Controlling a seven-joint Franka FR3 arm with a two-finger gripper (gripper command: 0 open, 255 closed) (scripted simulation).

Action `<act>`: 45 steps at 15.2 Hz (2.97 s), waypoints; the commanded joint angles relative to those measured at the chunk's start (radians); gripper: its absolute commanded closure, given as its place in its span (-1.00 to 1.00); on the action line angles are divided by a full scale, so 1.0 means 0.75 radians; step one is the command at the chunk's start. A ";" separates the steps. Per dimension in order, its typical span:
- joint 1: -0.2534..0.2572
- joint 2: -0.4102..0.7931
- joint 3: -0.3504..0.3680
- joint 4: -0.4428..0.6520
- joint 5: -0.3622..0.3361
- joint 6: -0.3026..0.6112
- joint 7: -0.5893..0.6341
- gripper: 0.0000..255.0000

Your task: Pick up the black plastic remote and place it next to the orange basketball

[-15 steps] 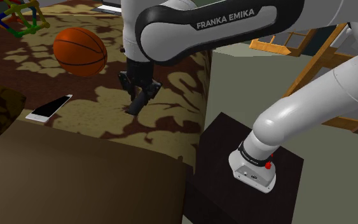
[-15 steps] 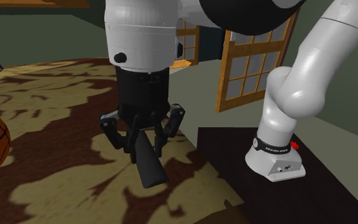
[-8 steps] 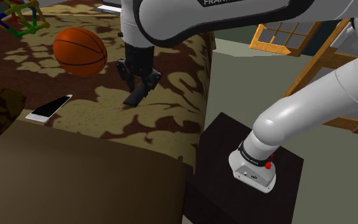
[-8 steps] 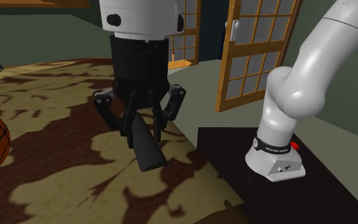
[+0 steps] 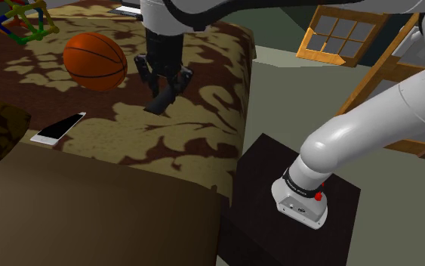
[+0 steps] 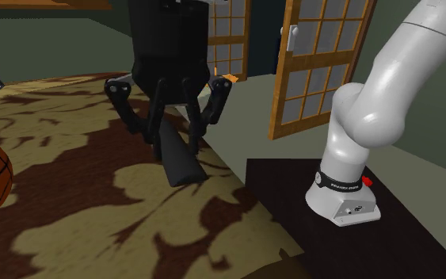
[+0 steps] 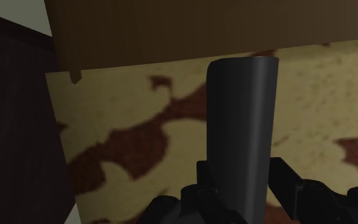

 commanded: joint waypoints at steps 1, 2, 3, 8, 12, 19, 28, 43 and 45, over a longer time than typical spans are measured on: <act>-0.003 0.001 -0.006 0.040 -0.004 -0.040 0.002 1.00; -0.004 0.002 -0.009 0.058 -0.006 -0.057 0.003 1.00; -0.005 0.003 -0.011 0.077 -0.009 -0.075 0.004 1.00; -0.012 0.015 -0.020 0.175 -0.021 -0.163 0.013 1.00; -0.019 0.030 -0.023 0.256 -0.032 -0.230 0.022 1.00; -0.109 0.289 -0.038 0.449 -0.184 -0.216 -0.050 1.00; -0.135 0.706 -0.057 0.858 -0.429 -0.290 -0.093 1.00; -0.132 0.902 -0.095 0.917 -0.531 -0.183 -0.135 1.00; -0.139 0.895 -0.096 0.871 -0.527 -0.143 -0.136 1.00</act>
